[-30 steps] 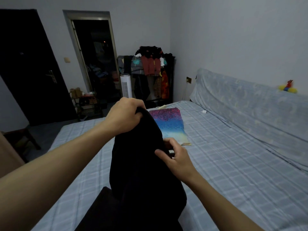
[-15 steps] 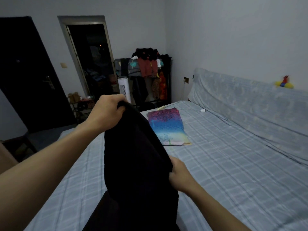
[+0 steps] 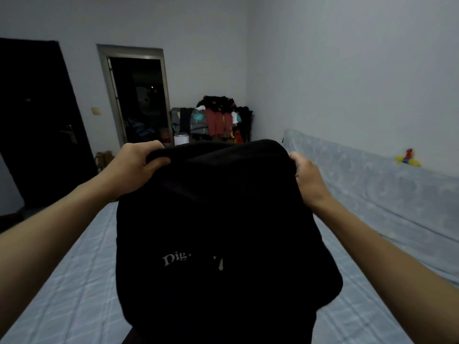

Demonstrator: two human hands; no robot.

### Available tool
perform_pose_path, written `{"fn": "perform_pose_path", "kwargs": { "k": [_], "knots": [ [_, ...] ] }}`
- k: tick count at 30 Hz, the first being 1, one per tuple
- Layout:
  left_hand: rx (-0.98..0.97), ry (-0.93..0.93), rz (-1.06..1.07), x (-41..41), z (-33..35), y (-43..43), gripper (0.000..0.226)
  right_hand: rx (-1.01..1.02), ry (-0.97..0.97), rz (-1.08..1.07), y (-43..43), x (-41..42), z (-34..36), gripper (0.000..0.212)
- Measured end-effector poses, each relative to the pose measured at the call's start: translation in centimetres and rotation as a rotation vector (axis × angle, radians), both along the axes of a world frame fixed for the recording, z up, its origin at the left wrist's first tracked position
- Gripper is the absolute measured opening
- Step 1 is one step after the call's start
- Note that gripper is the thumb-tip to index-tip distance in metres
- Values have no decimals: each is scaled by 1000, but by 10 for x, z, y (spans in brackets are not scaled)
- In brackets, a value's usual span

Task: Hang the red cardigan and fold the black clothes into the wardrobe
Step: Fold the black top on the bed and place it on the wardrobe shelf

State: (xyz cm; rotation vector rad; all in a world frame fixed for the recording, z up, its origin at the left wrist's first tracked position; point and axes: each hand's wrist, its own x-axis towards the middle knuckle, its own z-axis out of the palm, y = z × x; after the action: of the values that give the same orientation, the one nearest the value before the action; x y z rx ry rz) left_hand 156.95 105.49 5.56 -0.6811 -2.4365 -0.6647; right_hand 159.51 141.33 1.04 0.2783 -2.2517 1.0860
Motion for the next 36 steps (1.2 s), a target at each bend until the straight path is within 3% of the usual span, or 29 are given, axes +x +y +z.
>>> {"fn": "perform_pose_path", "kwargs": {
  "k": [5, 9, 12, 19, 23, 26, 28, 32, 36],
  "knots": [
    [80, -162, -49, -1, 10, -2, 19, -15, -52, 115, 11, -7, 33, 31],
    [126, -276, -123, -3, 16, 0, 31, -62, -65, 282, 11, 5, 46, 7],
    [148, -286, -143, -8, 21, 4, 29, -143, -47, 391, 9, 17, 47, 10],
    [185, -30, -51, -19, 36, 22, 18, -174, -215, 605, 7, 33, 30, 8],
    [134, 158, 9, -17, 48, 48, 23, -91, -220, 612, -4, 27, 6, 20],
    [97, 198, 43, -18, 56, 58, 24, 31, -216, 674, -16, 22, -17, 31],
    [75, 205, 60, -18, 61, 59, 24, -39, -253, 733, -28, 23, -24, 35],
    [61, 201, 59, -17, 63, 52, 24, -189, -81, 459, -58, 9, -39, 17],
    [55, 219, 88, -14, 58, 47, 23, -205, -47, 281, -96, 3, -56, 48]
  ]
}}
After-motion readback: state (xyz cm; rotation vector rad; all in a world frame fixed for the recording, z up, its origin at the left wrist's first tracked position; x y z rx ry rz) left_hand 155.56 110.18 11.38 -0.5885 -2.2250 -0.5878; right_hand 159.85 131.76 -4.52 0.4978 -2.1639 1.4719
